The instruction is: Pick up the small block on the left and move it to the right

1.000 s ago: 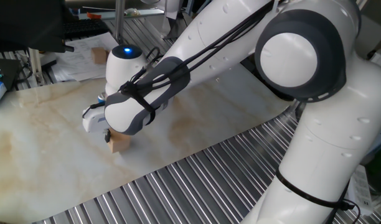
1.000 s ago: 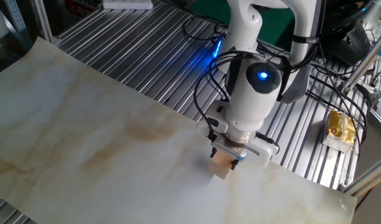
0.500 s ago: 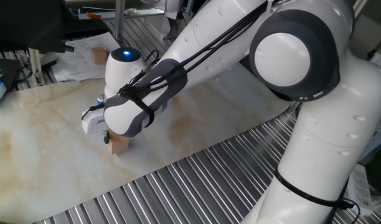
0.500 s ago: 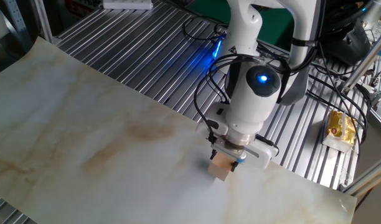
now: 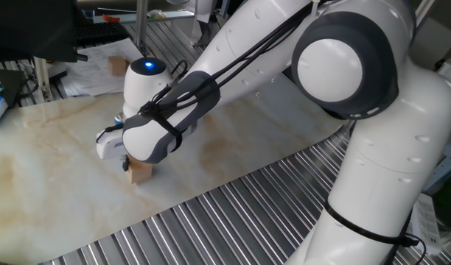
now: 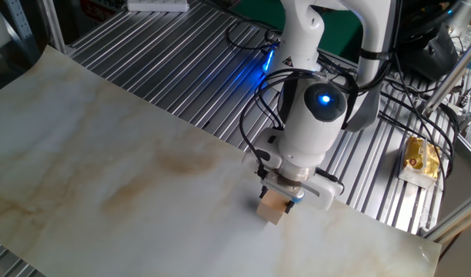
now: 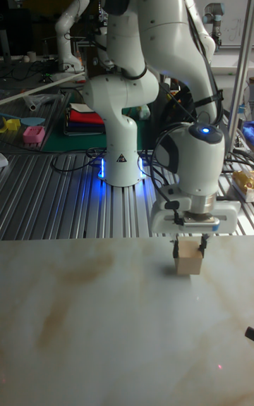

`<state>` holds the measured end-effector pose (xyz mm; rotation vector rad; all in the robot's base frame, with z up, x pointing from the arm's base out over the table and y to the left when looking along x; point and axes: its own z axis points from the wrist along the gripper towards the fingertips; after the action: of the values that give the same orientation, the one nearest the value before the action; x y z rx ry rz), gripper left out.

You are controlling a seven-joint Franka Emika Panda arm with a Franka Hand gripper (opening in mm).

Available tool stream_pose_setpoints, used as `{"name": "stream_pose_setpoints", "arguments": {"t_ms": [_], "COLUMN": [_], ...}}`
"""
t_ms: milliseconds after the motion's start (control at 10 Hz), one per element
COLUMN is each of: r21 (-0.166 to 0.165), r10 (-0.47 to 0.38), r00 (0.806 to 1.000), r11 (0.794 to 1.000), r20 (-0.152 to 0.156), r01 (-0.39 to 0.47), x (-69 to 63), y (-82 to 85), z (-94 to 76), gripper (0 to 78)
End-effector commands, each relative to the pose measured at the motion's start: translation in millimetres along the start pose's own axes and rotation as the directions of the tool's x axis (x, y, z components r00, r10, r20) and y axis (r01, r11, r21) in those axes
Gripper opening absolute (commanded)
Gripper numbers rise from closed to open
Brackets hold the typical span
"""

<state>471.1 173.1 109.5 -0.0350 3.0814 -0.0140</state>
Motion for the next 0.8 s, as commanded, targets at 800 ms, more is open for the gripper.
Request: {"name": "stream_pose_setpoints", "arguments": {"t_ms": [800], "r21": [-0.001], "r10": [-0.001], "r00": [1.000], "r11": [1.000], "r20": [0.009], "r01": [0.001], "x": [-2.5], "y": [1.7], "z": [7.6], "gripper": [1.3]}}
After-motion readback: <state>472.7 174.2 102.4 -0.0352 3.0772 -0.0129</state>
